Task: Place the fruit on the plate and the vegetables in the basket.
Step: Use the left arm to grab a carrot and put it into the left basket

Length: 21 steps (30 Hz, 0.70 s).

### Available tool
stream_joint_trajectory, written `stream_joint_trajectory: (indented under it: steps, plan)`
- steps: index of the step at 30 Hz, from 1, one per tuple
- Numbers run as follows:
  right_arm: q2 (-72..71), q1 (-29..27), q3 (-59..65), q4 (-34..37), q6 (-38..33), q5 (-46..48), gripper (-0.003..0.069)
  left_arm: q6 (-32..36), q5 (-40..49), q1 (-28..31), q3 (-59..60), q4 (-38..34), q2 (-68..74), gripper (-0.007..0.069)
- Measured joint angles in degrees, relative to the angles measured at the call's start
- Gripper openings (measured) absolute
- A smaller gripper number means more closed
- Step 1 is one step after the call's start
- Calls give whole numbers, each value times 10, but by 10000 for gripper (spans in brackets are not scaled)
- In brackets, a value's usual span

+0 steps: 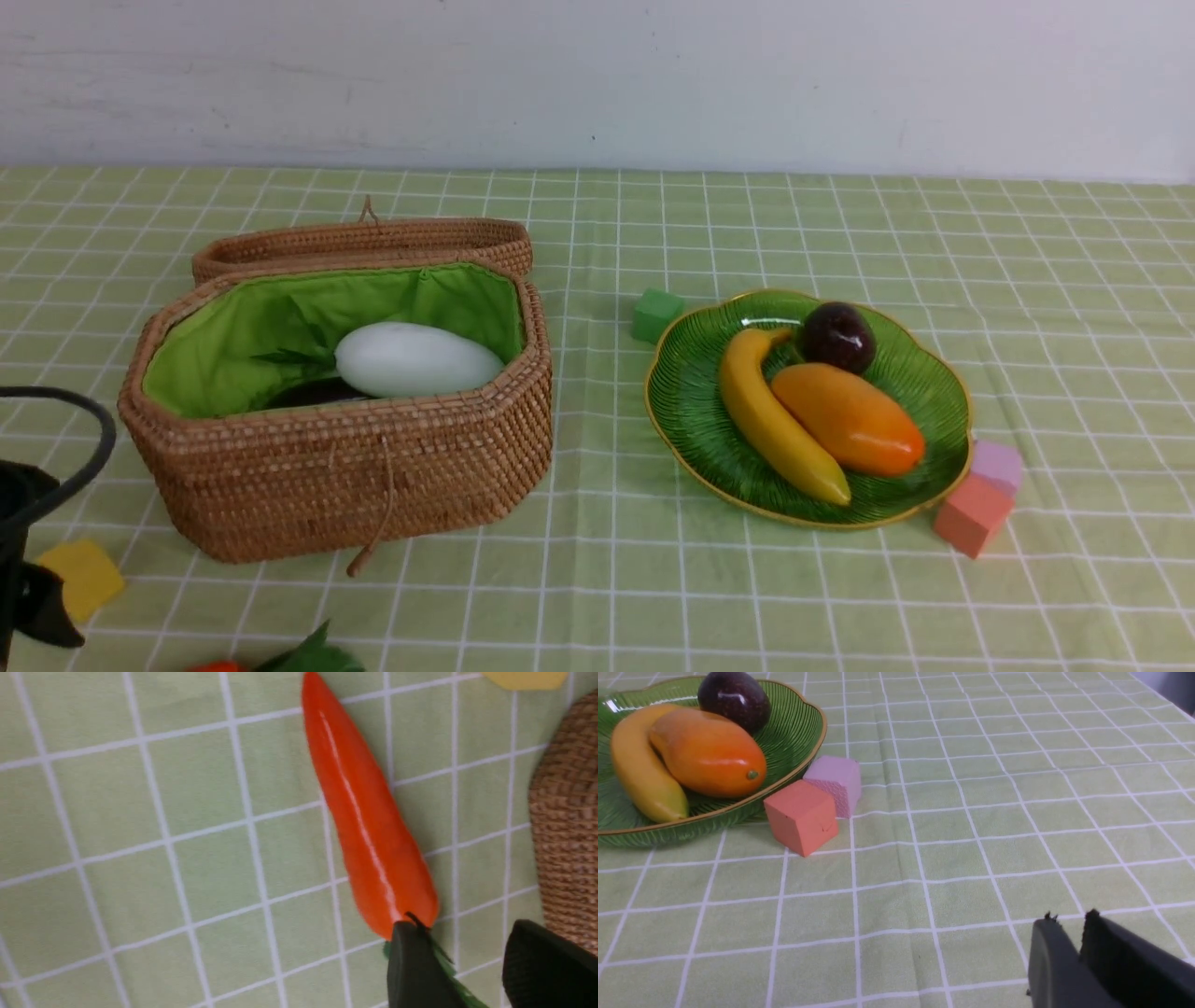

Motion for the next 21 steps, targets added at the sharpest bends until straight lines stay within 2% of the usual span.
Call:
stream_joint_trajectory:
  steps: [8, 11, 16, 21]
  plan:
    - [0, 0, 0, 0, 0, 0, 115, 12, -29, 0, 1, -3, 67, 517]
    - [0, 0, 0, 0, 0, 0, 118, 36, -43, 0, 1, -21, 104, 564]
    - [0, 0, 0, 0, 0, 0, 125, 68, -57, 0, 1, -59, 165, 578]
    - [0, 0, 0, 0, 0, 0, 132, 84, -71, 0, 1, -85, 227, 557]
